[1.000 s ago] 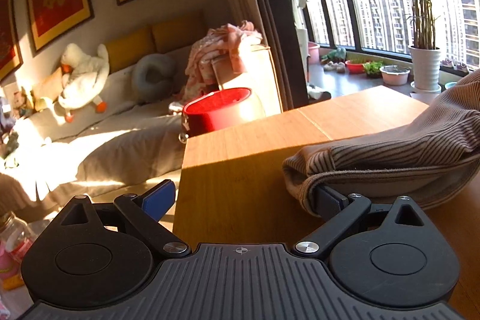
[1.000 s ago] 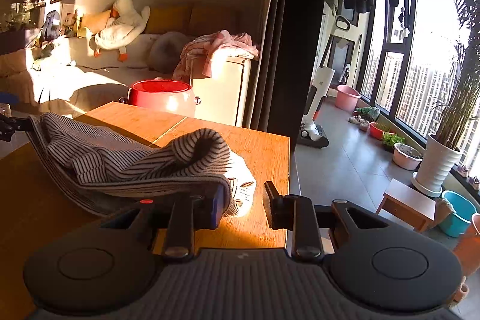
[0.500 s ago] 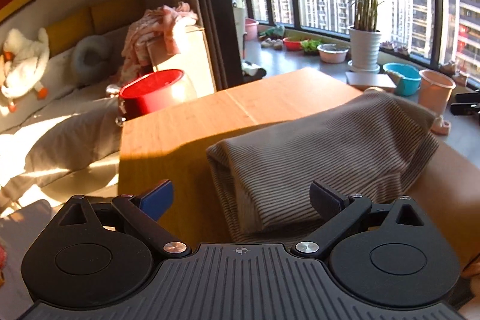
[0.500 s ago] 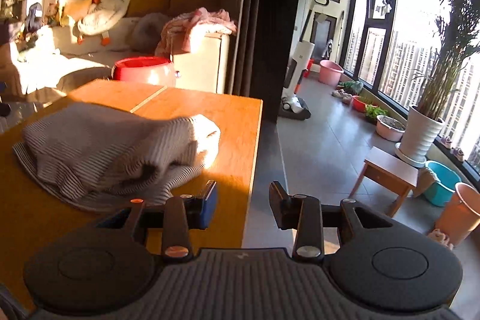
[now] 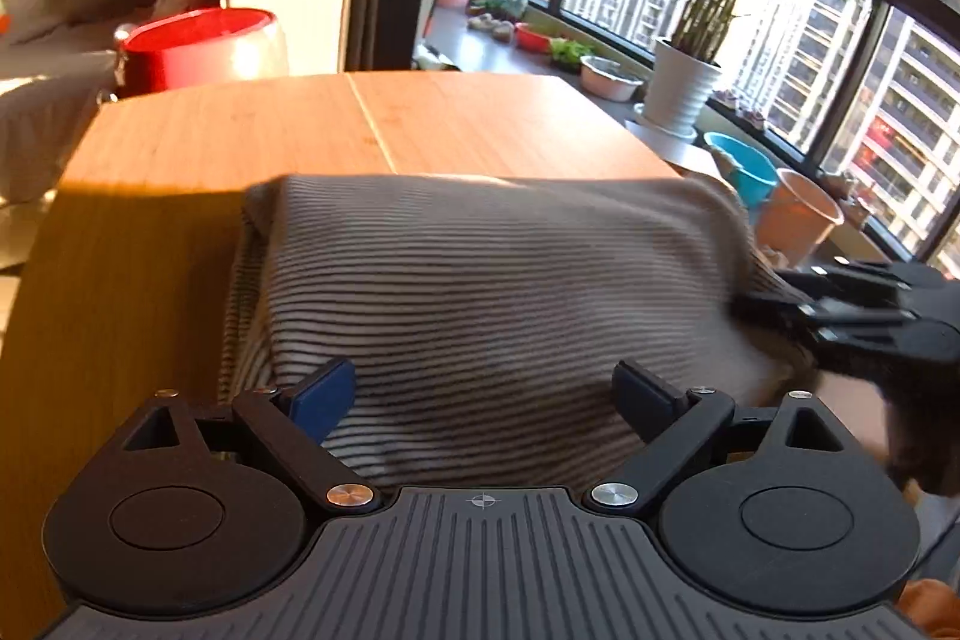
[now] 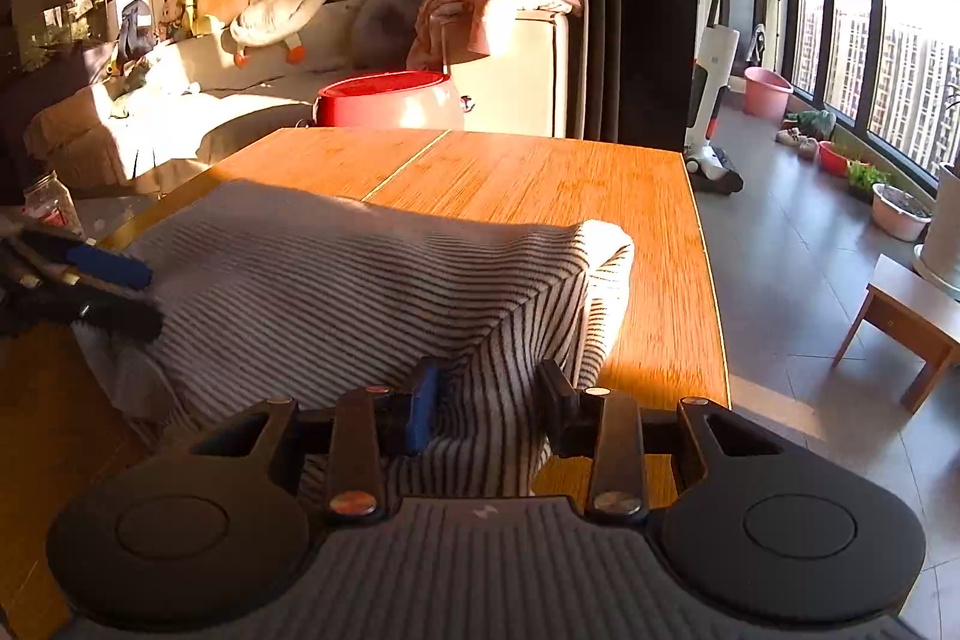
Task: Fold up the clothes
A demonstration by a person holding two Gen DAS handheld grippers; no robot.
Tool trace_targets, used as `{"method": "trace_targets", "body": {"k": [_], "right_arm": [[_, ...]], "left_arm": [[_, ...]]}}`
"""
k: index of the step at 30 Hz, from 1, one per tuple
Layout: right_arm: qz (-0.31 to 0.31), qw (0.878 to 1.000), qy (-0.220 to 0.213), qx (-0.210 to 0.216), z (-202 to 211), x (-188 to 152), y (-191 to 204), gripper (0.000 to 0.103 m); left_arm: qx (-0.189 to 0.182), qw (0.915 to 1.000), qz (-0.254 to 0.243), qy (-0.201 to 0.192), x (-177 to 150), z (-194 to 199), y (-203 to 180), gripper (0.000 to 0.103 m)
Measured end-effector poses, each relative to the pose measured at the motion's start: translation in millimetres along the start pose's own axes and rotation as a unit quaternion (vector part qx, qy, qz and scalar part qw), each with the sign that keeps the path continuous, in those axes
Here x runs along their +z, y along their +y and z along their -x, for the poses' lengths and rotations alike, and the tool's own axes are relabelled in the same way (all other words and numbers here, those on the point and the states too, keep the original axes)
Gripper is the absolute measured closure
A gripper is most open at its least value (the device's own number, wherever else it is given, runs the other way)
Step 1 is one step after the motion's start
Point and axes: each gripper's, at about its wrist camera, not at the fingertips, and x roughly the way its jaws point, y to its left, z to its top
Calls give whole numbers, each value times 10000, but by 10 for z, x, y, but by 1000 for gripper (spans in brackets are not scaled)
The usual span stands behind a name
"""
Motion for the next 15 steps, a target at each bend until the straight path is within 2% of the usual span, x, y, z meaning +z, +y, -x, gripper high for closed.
{"method": "trace_targets", "body": {"k": [2,5,7,10,15], "right_arm": [[-22,9997,69,245,162,-101,129,65],[178,9974,170,684,418,-226,374,62],[356,9949,156,935,572,-224,461,60],[454,9935,-92,1043,773,-118,446,59],[379,9973,-494,390,671,185,227,58]], "left_arm": [[600,9978,-166,-233,63,-12,43,7],[929,9951,2,-346,152,-58,138,7],[839,9958,151,-344,162,-33,165,7],[691,9967,-52,-412,125,119,21,6],[365,9978,-290,-480,44,257,-260,5]]}}
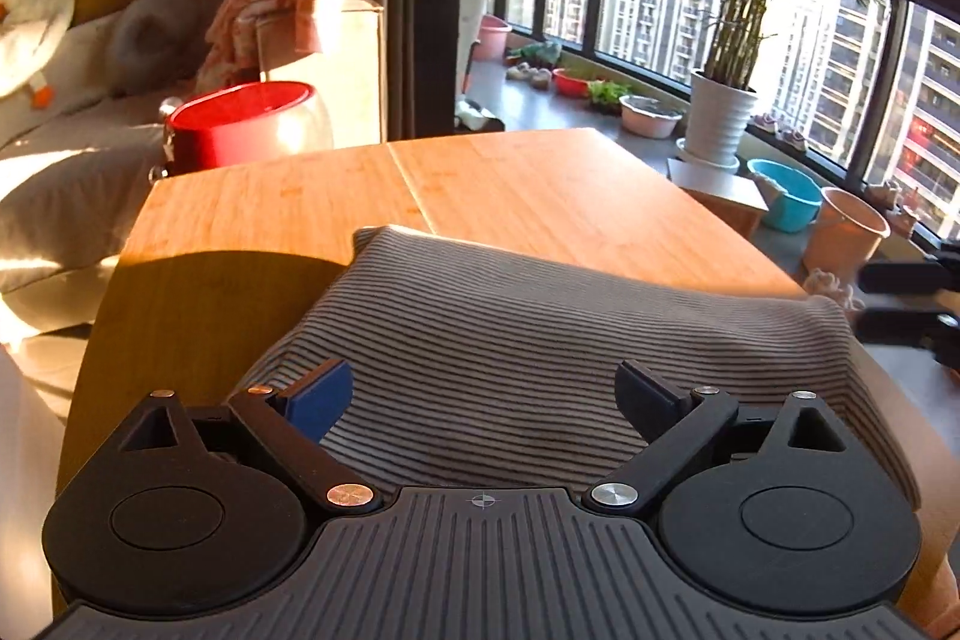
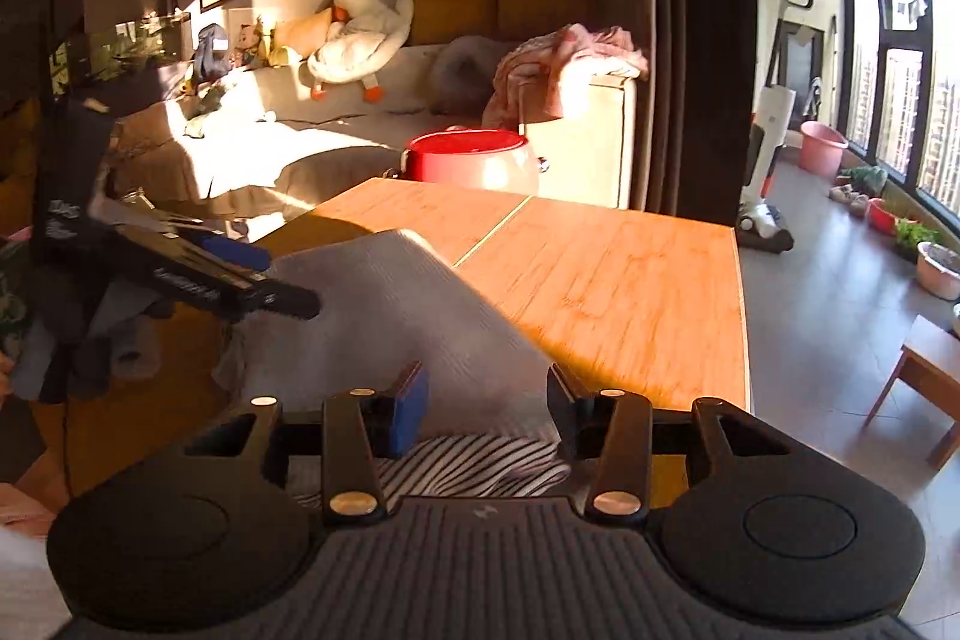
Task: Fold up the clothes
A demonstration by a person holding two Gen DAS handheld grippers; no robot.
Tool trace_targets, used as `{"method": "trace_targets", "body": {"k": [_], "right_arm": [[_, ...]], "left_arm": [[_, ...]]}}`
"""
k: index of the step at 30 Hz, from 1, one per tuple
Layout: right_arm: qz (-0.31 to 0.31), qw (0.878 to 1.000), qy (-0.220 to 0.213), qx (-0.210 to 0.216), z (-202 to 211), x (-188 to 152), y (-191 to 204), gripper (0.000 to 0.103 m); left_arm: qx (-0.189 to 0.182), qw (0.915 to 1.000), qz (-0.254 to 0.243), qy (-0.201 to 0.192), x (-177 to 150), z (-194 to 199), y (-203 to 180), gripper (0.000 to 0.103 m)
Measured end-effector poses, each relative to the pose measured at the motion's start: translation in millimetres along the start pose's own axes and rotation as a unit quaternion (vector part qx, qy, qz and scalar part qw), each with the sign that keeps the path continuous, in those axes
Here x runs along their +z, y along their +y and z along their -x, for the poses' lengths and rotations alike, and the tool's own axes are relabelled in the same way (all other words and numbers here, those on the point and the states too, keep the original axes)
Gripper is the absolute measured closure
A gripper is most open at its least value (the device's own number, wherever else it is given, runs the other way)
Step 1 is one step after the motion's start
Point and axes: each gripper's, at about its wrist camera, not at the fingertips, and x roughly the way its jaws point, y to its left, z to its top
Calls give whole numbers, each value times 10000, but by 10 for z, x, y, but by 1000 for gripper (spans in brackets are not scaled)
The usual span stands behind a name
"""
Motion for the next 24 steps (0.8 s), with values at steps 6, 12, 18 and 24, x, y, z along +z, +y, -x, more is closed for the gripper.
{"method": "trace_targets", "body": {"k": [6,12,18,24], "right_arm": [[-480,9973,353,-422,-671,-89,-359,45],[-398,9963,570,-501,-659,-267,-339,44],[-295,9973,566,-360,-248,-525,-20,43],[-1283,9873,736,-579,-227,-660,57,0]], "left_arm": [[-691,9967,277,330,-156,57,-153,5],[-1203,9885,580,704,-265,-206,-107,6],[-934,9936,501,378,-119,-480,-61,6],[-947,9941,405,333,-93,-534,-85,5]]}}
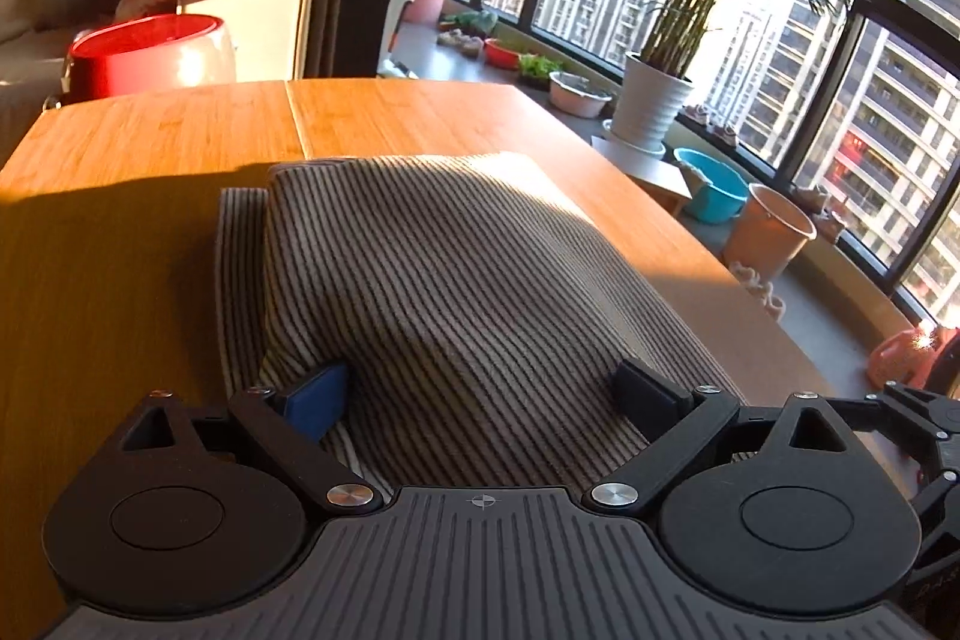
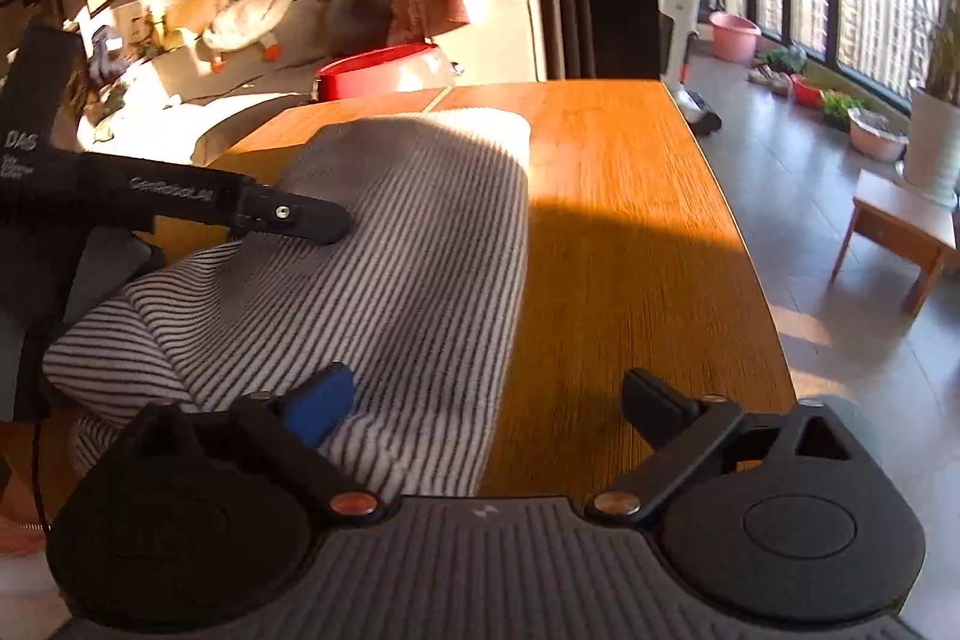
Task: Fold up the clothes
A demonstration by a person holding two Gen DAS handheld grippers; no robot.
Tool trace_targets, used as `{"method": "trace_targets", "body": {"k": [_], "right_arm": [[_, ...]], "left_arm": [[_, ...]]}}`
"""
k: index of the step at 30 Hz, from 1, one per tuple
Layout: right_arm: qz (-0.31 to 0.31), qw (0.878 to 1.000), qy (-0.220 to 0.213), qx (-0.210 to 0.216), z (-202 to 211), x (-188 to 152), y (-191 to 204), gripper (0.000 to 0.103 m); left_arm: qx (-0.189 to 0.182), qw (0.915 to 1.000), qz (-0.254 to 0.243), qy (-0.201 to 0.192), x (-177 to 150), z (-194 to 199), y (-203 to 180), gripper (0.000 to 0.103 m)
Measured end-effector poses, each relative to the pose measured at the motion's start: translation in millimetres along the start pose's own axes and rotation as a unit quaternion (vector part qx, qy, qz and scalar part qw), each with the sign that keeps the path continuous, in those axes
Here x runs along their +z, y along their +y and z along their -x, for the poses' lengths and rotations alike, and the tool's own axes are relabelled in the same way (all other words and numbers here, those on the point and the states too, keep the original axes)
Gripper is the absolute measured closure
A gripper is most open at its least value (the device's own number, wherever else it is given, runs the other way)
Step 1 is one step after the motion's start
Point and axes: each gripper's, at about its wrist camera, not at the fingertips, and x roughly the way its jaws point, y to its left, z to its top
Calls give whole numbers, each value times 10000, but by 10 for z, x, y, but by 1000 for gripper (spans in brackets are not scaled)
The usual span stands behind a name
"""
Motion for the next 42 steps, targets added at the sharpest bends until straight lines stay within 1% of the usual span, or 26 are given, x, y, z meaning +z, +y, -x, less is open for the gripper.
{"method": "trace_targets", "body": {"k": [1,4,8,10,11,13,14,15,16,17,18,19,20,21,24,26,27,28,29,30,32,34,36,37,40,42], "right_arm": [[3,10000,-67,46,-3,-5,-15,0],[4,10000,-39,85,1,-20,-7,0],[-112,9995,-194,208,32,-54,-45,0],[-360,9981,-439,229,77,-97,-87,0],[-379,9975,-558,204,101,-93,-85,0],[-54,9953,-964,4,220,-74,-15,1],[281,9932,-1127,-84,286,-23,64,8],[578,9908,-1221,-96,337,42,139,24],[848,9880,-1287,-46,399,92,229,33],[1020,9861,-1310,90,450,137,310,45],[1123,9854,-1239,312,464,163,379,49],[1223,9842,-1164,535,477,189,448,49],[1363,9830,-985,733,436,184,535,50],[1489,9824,-798,801,374,150,594,50],[1899,9779,-423,771,162,-55,754,49],[2093,9744,-395,717,198,19,801,48],[2221,9717,-443,665,237,53,825,44],[2417,9671,-526,592,289,74,865,42],[2685,9597,-584,597,357,90,903,39],[2899,9529,-605,654,412,93,936,32],[3435,9337,-630,791,544,41,1017,25],[3917,9139,-502,937,602,-39,1096,21],[4170,9022,-302,1058,575,-110,1148,20],[4242,8985,-187,1112,515,-138,1176,20],[4470,8895,-123,942,341,-235,1252,21],[4507,8879,-136,911,226,-264,1297,21]], "left_arm": [[-42,10000,23,8,-17,21,9,4],[-160,9998,62,95,-41,69,31,0],[-128,9993,256,220,-57,77,79,0],[-161,9992,276,260,-58,76,105,0],[-172,9991,273,281,-58,75,116,0],[-158,9993,196,293,-68,81,110,0],[-133,9994,180,262,-79,82,105,0],[-108,9995,163,231,-91,84,99,0],[-81,9997,149,200,-101,86,93,0],[-47,9997,142,169,-109,91,84,0],[-16,9998,138,140,-117,99,76,0],[3,9998,154,122,-121,113,79,0],[30,9998,191,102,-120,138,93,0],[66,9997,243,82,-117,171,113,0],[209,9992,333,-31,-120,313,196,2],[335,9988,340,-139,-123,429,267,2],[395,9985,332,-179,-123,474,298,2],[447,9982,334,-223,-123,520,325,2],[494,9979,339,-261,-123,563,352,2],[521,9976,356,-277,-125,594,376,2],[569,9972,389,-306,-130,652,420,2],[570,9971,410,-298,-138,671,435,2],[533,9973,408,-301,-137,676,424,2],[510,9974,402,-306,-134,678,417,2],[460,9978,348,-332,-131,696,394,2],[458,9978,327,-359,-136,720,390,2]]}}
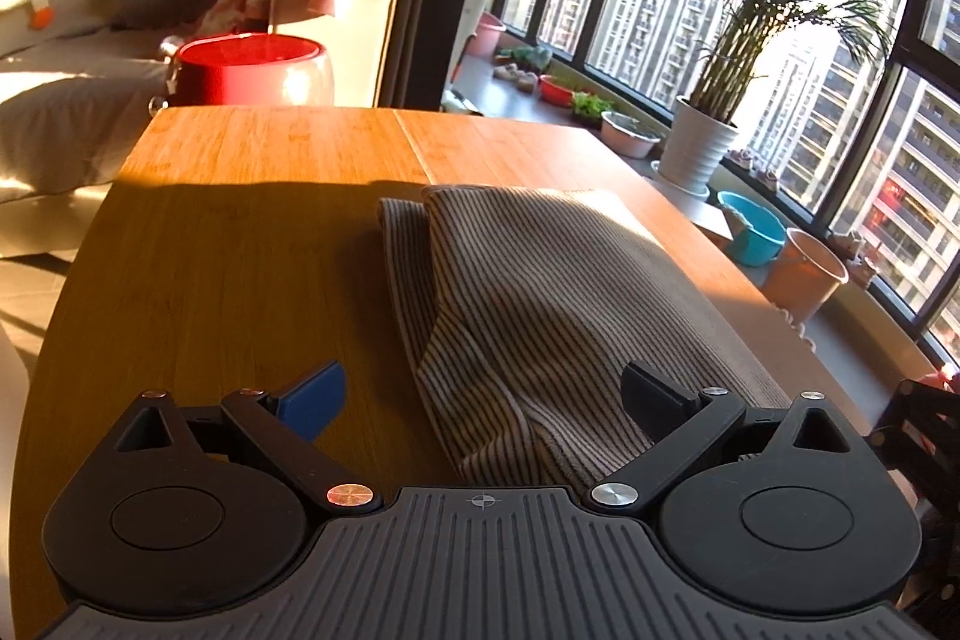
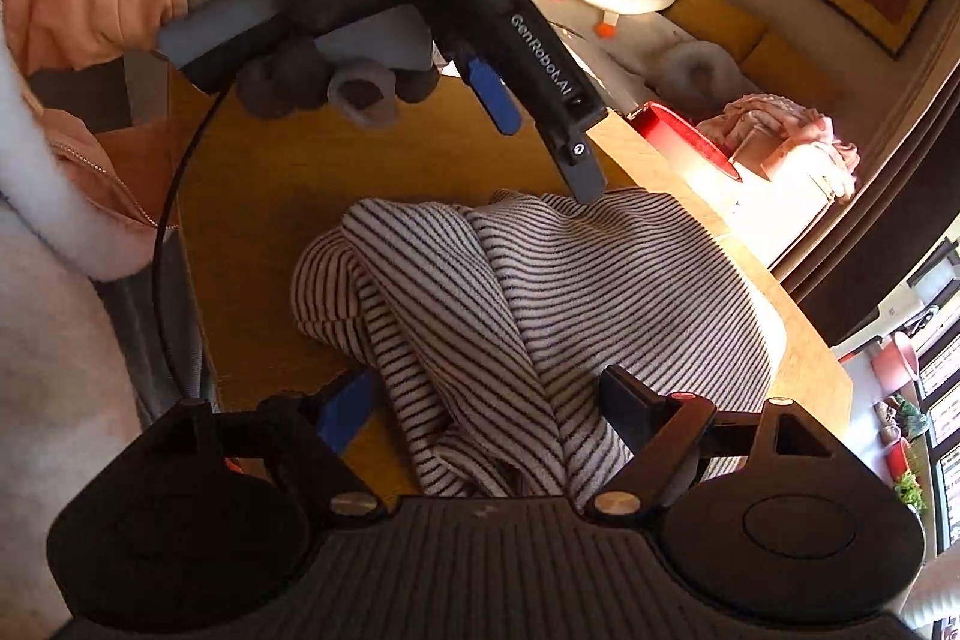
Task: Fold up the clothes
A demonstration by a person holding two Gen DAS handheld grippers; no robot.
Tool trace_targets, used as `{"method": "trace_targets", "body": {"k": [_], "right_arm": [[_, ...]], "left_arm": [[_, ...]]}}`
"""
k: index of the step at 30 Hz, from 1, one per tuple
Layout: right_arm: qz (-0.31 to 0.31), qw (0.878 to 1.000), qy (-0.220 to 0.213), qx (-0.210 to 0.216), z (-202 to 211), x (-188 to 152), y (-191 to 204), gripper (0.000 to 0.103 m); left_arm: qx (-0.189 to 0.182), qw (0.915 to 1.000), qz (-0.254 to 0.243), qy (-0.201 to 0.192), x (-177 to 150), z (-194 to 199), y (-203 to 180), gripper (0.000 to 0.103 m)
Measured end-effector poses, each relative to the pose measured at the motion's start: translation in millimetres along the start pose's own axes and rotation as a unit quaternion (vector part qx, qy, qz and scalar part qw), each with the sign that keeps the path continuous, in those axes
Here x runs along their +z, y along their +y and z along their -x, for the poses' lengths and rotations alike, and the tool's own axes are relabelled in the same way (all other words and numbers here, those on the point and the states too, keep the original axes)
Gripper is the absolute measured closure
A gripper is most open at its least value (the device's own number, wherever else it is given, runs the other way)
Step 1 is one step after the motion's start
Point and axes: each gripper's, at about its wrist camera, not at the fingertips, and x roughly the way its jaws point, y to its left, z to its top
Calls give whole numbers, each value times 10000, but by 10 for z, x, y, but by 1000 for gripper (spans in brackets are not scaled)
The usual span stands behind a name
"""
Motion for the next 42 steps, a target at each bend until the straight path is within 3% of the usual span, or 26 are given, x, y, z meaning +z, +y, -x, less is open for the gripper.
{"method": "trace_targets", "body": {"k": [4,7,8,10,13,17,22,25,27,28,29,31,32,34,38,41,42], "right_arm": [[-145,9998,-90,73,-78,53,6,25],[-932,9953,72,258,-137,84,-155,35],[-1512,9875,102,439,-146,78,-311,39],[-2665,9604,161,801,-165,67,-628,45],[-3610,9239,191,1250,-202,-55,-951,52],[-4125,8979,168,1528,-224,-148,-1093,52],[-4745,8615,95,1804,-264,-323,-1224,53],[-4900,8510,56,1891,-327,-339,-1235,53],[-4617,8699,-7,1734,-282,-268,-1204,53],[-4435,8818,-49,1603,-234,-221,-1171,53],[-4076,9027,-113,1371,-125,-176,-1104,51],[-3320,9387,-242,894,97,-86,-968,45],[-2767,9587,-315,576,225,-74,-843,38],[-1748,9839,-352,133,396,-86,-599,27],[-598,9976,-26,-361,358,-149,-225,23],[-585,9960,434,-521,210,-225,-267,50],[-673,9945,548,-587,181,-249,-306,49]], "left_arm": [[55,10000,-32,-60,3,61,29,2],[39,9998,-199,-78,-19,125,33,2],[17,9995,-292,-83,-36,154,28,2],[-59,9984,-557,-107,-82,231,-7,2],[-357,9932,-1091,-175,-184,410,-78,1],[-600,9792,-1924,-254,-346,610,-259,0],[-598,9479,-3118,-281,-654,526,-659,0],[-446,9348,-3505,-357,-723,362,-833,0],[-259,9323,-3578,-473,-715,233,-883,0],[-184,9327,-3564,-518,-701,182,-890,6],[-177,9352,-3501,-504,-670,143,-879,26],[-254,9408,-3345,-488,-616,119,-836,45],[-312,9434,-3265,-495,-592,128,-810,50],[-326,9454,-3187,-597,-549,181,-769,54],[-178,9481,-3073,-796,-422,312,-674,55],[21,9519,-2970,-750,-379,369,-530,53],[38,9549,-2887,-696,-383,359,-479,52]]}}
